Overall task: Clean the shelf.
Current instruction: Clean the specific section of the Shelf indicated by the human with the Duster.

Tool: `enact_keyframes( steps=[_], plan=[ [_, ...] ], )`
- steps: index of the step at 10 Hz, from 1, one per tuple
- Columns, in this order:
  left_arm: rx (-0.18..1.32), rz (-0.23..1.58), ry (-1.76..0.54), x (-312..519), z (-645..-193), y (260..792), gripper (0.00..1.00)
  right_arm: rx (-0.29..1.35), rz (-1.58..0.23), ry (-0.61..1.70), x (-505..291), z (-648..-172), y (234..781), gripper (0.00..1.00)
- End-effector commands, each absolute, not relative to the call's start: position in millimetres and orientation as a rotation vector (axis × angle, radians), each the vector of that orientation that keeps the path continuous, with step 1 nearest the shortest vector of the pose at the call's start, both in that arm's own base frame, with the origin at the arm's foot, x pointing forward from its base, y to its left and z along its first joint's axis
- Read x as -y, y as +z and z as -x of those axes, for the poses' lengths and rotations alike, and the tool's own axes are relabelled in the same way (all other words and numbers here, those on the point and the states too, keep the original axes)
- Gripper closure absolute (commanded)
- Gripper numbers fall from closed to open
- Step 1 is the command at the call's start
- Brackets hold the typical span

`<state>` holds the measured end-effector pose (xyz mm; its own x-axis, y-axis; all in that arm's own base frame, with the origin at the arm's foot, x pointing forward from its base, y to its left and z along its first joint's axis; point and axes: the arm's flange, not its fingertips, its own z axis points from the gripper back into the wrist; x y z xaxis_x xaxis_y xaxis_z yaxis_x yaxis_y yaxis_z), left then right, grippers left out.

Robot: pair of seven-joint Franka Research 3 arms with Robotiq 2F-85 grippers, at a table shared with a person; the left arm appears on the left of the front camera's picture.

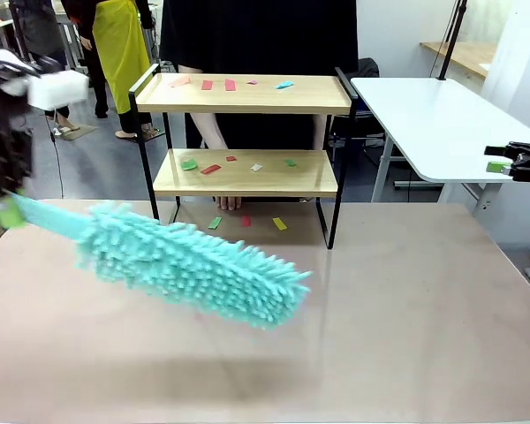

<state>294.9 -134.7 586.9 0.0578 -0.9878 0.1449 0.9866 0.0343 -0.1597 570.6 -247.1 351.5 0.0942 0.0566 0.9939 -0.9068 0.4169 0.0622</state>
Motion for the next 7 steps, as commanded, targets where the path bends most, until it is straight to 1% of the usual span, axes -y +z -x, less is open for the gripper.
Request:
enact_keyframes(
  steps=[1, 2, 3, 4, 5, 7],
  plan=[
    [0.111, 0.283, -1.249, 177, -278, 558, 0.87, 1.274, -0.875, 0.875, 246, -571, 354, 0.00],
    [0.123, 0.330, -1.140, 191, -270, 550, 0.87, 1.274, -0.875, 0.875, 246, -571, 354, 0.00],
    [0.129, 0.331, -1.070, 200, -261, 547, 0.87, 1.274, -0.875, 0.875, 246, -571, 354, 0.00],
    [0.075, 0.348, -1.028, 208, -259, 549, 0.87, 1.274, -0.875, 0.875, 246, -571, 354, 0.00],
    [0.075, 0.341, -1.136, 194, -274, 547, 0.87, 1.274, -0.875, 0.875, 246, -571, 354, 0.00],
    [0.075, 0.341, -1.136, 194, -274, 547, 0.87, 1.274, -0.875, 0.875, 246, -571, 354, 0.00]
  ],
)
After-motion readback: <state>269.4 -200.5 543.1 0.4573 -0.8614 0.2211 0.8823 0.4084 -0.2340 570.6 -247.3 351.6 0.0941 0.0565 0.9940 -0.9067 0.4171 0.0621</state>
